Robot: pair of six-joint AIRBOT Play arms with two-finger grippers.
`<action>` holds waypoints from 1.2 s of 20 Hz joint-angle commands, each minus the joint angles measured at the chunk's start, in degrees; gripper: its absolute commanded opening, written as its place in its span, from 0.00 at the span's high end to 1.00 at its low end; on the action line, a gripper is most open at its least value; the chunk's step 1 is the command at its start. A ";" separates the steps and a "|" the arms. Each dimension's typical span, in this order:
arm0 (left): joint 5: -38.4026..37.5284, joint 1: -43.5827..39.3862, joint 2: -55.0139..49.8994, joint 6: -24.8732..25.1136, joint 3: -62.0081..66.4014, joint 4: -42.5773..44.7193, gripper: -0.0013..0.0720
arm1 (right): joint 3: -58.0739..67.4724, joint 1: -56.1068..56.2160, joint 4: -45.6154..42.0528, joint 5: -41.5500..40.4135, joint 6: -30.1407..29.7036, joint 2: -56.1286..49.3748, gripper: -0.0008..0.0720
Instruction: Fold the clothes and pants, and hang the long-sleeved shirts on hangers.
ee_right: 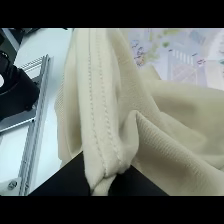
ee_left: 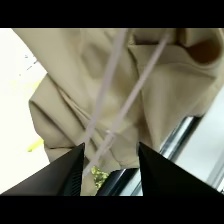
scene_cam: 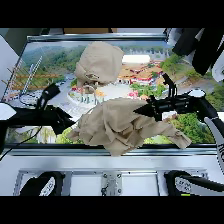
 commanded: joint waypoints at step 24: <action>18.88 -31.06 7.23 -84.65 0.00 26.86 0.53 | 0.11 -2.58 6.14 -7.76 6.43 14.36 0.97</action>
